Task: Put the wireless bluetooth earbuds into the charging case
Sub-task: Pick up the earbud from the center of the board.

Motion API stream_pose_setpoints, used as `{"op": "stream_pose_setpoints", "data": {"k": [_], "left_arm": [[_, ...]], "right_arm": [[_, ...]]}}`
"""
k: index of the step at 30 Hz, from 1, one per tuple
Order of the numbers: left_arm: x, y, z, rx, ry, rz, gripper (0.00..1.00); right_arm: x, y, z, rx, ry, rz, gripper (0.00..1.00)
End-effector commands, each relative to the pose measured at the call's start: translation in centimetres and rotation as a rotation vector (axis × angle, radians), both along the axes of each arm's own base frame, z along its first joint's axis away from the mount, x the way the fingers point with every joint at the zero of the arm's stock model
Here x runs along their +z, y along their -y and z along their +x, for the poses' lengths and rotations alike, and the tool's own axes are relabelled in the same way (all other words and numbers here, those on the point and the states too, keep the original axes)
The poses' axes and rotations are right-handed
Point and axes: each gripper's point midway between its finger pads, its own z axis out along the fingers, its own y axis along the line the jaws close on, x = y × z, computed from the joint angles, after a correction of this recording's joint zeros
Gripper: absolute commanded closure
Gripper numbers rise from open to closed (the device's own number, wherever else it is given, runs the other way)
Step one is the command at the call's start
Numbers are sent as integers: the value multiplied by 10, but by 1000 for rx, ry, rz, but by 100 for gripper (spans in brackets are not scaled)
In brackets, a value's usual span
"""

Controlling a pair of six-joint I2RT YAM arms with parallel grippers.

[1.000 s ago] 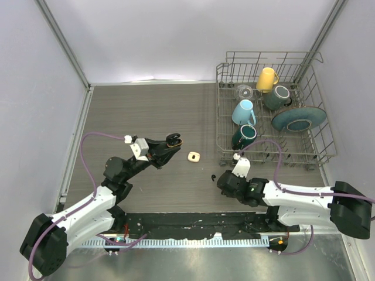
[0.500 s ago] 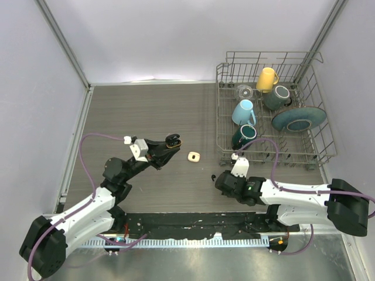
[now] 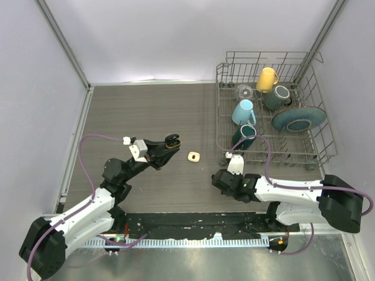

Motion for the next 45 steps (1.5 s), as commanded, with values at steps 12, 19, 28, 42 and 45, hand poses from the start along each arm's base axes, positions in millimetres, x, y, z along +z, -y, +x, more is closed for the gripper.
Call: {"op": "stream_pose_setpoints", "data": {"k": [12, 19, 28, 42, 45], "left_arm": [[6, -7, 2, 37, 24, -20, 100], [5, -7, 2, 38, 23, -20, 100], [5, -8, 1, 41, 23, -22, 100], [4, -8, 2, 41, 17, -17, 100], [4, -8, 2, 41, 16, -17, 100]], "right_arm": [[3, -9, 0, 8, -49, -26, 62], [3, -5, -3, -47, -59, -18, 62], [3, -5, -3, -56, -66, -33, 65], [2, -8, -3, -57, -72, -26, 73], [2, -8, -2, -50, -70, -31, 78]]}}
